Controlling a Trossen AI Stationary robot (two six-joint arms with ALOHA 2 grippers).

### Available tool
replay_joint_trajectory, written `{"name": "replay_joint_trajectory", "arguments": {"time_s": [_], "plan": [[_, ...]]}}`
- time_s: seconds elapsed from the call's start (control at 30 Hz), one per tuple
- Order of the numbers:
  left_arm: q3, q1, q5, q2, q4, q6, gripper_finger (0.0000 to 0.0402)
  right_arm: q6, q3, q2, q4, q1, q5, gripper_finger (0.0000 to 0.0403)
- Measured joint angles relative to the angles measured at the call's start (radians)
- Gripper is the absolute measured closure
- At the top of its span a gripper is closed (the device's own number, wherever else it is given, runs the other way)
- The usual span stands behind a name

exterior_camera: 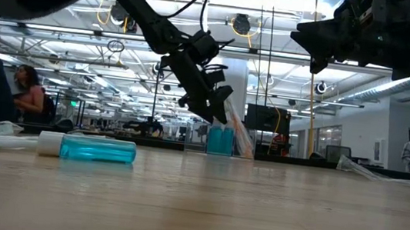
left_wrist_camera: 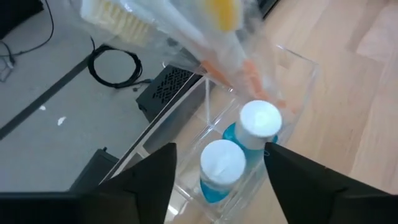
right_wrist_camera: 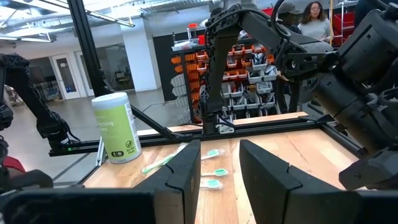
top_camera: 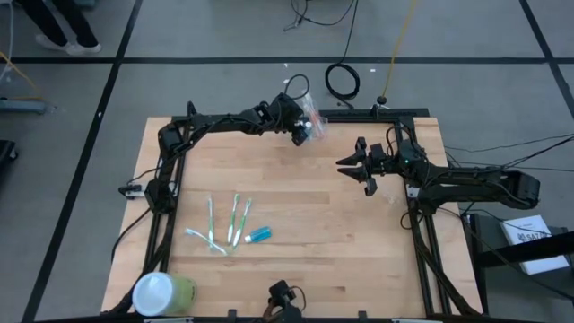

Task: Pick & Place toothbrushing station
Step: Put the blue mouthwash into the transparent organizer

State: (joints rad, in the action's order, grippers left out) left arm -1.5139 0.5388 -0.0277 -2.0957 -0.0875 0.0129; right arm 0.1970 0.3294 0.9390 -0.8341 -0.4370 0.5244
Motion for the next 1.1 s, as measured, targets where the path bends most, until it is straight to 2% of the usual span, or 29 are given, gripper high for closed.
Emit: {"name": "replay_joint_trajectory", "arguments": {"time_s": [0.17,0.37,0.53,0.63,0.73,0.9,1.0,1.1], "plan": [[0.0,-0.003,0.0,0.029,0.003,0.009,0.013,0.0,0.0,0.0,0.0,0.0,0.0,0.0299],[0.0,-0.003,0.0,0.098,-0.03,0.057,0.0128,0.0,0.0,0.0,0.0,0.0,0.0,0.0299],[0.0,-0.011,0.005,0.197,-0.161,0.111,0.0128,0.0,0.0,0.0,0.0,0.0,0.0,0.0299],[0.0,-0.033,0.07,0.273,-0.274,0.158,0.0128,0.0,0.0,0.0,0.0,0.0,0.0,0.0299],[-0.001,-0.066,0.132,0.349,-0.414,0.161,0.0128,0.0,0.0,0.0,0.0,0.0,0.0,0.0299],[0.0,-0.141,0.142,0.456,-0.645,0.118,0.0128,-0.001,0.0,0.0,0.003,0.0,0.0,0.0299],[0.04,-0.207,0.176,0.525,-0.662,0.098,0.0128,-0.002,0.0,0.0,0.003,0.0,0.0,0.0299],[0.139,-0.294,0.176,0.615,-0.587,0.047,0.0128,-0.001,0.0,0.0,0.001,0.0,0.0,0.0299]]}}
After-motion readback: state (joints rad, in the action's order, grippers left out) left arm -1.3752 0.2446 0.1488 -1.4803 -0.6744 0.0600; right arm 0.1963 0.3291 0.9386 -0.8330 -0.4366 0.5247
